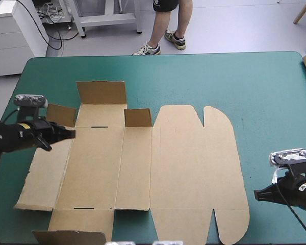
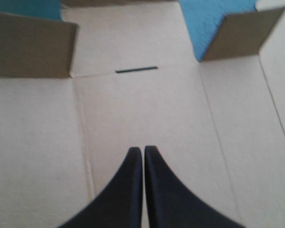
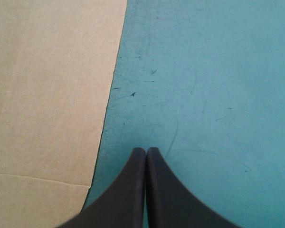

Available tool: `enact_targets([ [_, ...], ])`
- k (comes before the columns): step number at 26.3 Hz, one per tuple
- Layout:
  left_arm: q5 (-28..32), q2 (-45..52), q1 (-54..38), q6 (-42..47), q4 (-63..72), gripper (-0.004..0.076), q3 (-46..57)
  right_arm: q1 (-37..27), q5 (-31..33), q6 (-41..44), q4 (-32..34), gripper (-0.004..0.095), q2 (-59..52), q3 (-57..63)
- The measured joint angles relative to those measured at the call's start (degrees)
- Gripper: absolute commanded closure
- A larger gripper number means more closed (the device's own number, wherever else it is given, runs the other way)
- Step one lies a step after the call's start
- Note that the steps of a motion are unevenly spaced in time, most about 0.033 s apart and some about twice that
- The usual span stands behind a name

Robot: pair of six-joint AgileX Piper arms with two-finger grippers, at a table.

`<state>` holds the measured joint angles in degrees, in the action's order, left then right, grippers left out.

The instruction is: Fold the box

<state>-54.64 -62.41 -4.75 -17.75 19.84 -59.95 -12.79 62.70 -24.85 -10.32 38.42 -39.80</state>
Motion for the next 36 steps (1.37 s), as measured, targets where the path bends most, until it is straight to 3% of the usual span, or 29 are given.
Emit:
enact_targets([
  [3,-2.04,-7.72,-14.31,-4.04,4.17,0.0731,-8.84,0.00,0.09,0.00,0.00,0.0929,0.00,0.00],
  [9,-5.71,-14.46,-39.36,-11.56,15.23,0.0731,-11.65,0.00,-0.11,0.00,-1.49,0.0929,0.00,0.00],
  [16,-11.50,-15.81,-48.61,-16.65,14.86,0.0731,-11.71,0.00,-0.11,0.00,-1.94,0.0929,0.00,0.00],
  [24,-14.67,-15.81,-49.29,-21.03,11.50,0.0706,-11.84,0.00,-0.13,-0.05,-1.94,0.0929,0.00,0.00],
  [28,-14.91,-15.81,-49.29,-21.07,11.50,0.0545,-11.84,0.00,-0.18,-0.18,-1.94,0.0929,0.00,0.00],
  [33,-14.97,-15.81,-49.29,-21.07,11.50,0.0094,-11.50,0.00,-0.18,-0.23,-1.94,0.0929,0.00,0.00],
  [36,-14.64,-15.81,-49.29,-21.07,11.50,0.0010,-10.24,0.00,-0.23,-0.23,-1.94,0.0929,0.00,0.00],
])
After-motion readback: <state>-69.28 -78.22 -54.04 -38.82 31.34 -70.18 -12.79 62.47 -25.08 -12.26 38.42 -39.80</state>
